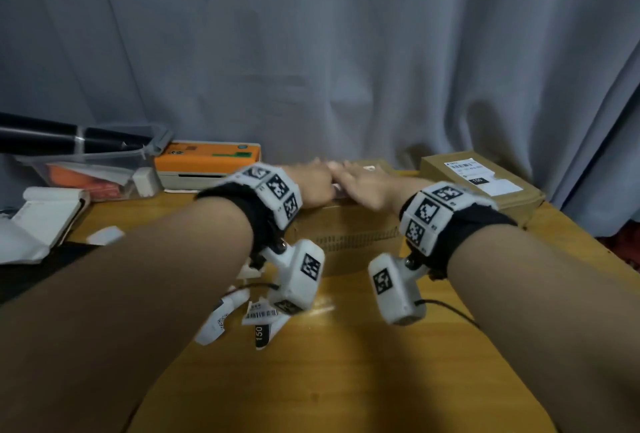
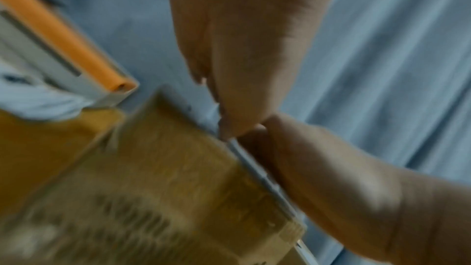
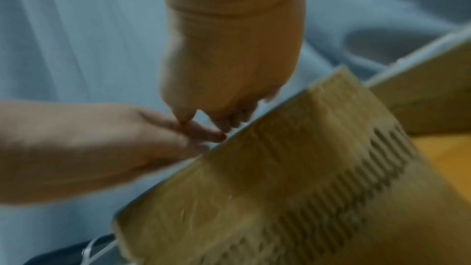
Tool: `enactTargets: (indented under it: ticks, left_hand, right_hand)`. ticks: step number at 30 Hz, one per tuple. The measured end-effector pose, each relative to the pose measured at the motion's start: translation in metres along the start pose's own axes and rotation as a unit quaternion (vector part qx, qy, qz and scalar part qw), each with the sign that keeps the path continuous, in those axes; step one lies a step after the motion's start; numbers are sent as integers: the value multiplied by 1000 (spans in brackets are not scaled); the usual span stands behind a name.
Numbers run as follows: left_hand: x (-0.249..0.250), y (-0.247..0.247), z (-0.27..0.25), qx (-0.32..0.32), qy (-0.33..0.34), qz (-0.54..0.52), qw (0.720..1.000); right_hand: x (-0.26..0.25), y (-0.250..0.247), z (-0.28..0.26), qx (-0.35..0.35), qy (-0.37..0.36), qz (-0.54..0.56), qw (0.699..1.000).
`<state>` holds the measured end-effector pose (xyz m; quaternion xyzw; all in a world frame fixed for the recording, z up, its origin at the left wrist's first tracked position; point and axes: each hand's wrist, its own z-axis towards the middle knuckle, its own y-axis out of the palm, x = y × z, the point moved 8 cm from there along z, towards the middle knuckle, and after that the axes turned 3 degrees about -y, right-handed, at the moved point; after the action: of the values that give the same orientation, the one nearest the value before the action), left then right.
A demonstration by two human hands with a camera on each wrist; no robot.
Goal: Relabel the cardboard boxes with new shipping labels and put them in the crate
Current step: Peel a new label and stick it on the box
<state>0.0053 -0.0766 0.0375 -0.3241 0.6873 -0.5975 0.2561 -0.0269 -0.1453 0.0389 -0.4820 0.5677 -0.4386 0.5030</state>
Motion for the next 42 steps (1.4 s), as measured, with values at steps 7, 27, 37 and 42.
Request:
enactTargets:
  ticks: [7,27,37,42]
  left_hand:
    - [-27,18,-10,-15,-58,-14,998]
    - [-49,22,-23,-24,-78,-75,994]
    - [-22,11,-1,12,-14,-70,997]
    - [-44,25,3,-45,1,-42,998]
  right_hand:
    - [30,16,4,-5,52,-13,999]
    - [68,13,-20,23,135,22,990]
    - [4,9,6,47,23,-12,999]
    - [51,16,1,32,116,4,993]
